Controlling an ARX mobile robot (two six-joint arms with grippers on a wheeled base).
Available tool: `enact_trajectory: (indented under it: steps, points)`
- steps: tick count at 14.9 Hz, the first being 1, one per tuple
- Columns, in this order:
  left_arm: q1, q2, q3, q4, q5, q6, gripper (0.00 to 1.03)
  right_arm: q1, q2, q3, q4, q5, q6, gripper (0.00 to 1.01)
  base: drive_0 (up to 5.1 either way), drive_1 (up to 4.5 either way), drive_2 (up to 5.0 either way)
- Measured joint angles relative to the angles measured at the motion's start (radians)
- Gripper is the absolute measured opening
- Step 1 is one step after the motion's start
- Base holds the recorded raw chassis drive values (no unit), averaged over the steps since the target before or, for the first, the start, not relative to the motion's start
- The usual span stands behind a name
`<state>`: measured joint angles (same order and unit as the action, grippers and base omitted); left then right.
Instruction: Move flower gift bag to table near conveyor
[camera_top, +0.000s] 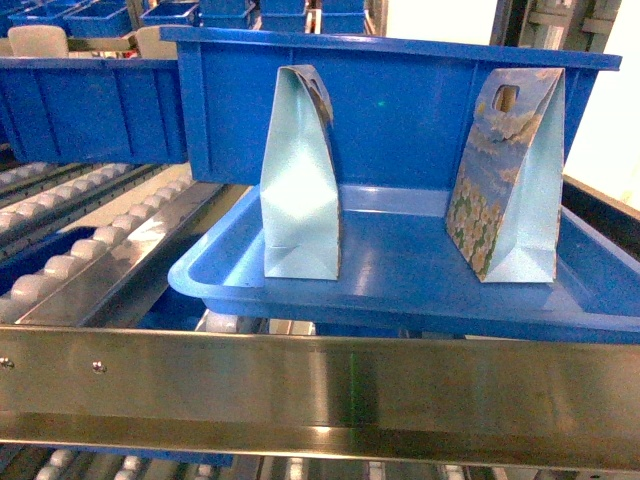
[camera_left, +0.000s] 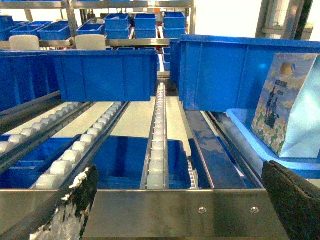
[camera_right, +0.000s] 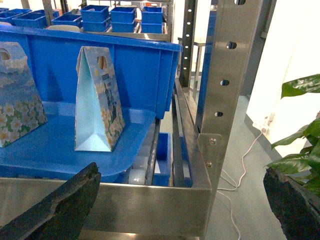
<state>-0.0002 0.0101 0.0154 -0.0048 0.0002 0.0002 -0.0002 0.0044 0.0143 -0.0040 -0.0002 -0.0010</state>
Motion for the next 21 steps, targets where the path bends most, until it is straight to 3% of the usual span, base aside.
enact_trajectory:
  steps: [15,19,21]
  points:
    - [0.0,0.0,0.0,0.001,0.002,-0.001,0.98,0.0,0.0,0.0,0.001,0.0,0.0,0.98,0.0,0.0,0.0]
    - [-0.024,0.002,-0.001,0.03,0.001,-0.002,0.98,-0.003,0.057,0.0,0.077,-0.011,-0.008,0.98,0.0,0.0,0.0]
    - [-0.019,0.04,-0.001,0.098,0.019,-0.004,0.98,-0.029,0.166,0.001,0.175,-0.033,-0.008,0.98,0.0,0.0,0.0]
